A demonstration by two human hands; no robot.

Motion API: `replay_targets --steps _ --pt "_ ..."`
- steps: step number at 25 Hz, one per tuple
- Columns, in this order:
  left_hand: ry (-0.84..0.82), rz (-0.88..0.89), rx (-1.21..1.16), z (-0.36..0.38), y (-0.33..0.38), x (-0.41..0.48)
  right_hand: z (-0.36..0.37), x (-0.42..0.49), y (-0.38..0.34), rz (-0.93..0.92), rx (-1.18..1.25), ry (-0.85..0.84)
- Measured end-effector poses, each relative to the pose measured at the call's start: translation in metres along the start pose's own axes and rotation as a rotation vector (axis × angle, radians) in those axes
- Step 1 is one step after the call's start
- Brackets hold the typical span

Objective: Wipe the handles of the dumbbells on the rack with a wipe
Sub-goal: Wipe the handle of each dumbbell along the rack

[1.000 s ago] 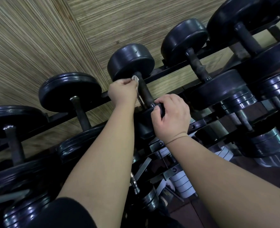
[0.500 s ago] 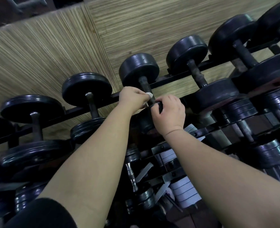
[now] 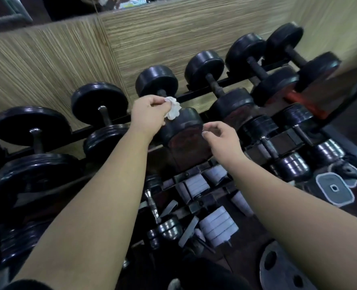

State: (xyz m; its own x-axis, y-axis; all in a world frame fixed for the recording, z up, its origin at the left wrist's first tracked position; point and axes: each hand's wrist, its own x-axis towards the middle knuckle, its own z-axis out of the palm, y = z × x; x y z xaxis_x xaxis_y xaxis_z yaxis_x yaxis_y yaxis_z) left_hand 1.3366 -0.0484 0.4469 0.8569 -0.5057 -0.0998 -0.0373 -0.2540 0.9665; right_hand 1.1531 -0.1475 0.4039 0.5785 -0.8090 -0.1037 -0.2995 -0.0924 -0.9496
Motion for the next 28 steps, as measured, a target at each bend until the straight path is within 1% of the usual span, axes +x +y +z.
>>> replay_targets --steps 3,7,11,15,19,24,28 --pt "-0.05 0.034 0.022 0.012 -0.008 -0.03 -0.03 -0.038 0.018 0.045 -0.015 0.016" --pt "-0.105 0.037 0.043 0.043 -0.011 -0.061 -0.081 -0.073 0.036 0.086 0.015 0.098" --pt "-0.153 0.047 0.084 0.077 -0.006 -0.072 -0.124 -0.088 0.048 0.09 0.005 0.17" --pt "-0.146 0.052 0.106 0.102 0.003 -0.069 -0.151 -0.084 0.052 0.076 -0.01 0.177" --pt "-0.089 0.053 0.127 0.121 0.009 -0.054 -0.165 -0.055 0.052 0.028 -0.059 0.136" --pt "-0.024 0.01 0.144 0.157 0.008 -0.02 -0.177 0.018 0.06 -0.002 -0.087 0.051" --pt "0.104 -0.046 0.154 0.193 0.016 0.018 -0.193 0.092 0.063 -0.043 -0.123 -0.049"
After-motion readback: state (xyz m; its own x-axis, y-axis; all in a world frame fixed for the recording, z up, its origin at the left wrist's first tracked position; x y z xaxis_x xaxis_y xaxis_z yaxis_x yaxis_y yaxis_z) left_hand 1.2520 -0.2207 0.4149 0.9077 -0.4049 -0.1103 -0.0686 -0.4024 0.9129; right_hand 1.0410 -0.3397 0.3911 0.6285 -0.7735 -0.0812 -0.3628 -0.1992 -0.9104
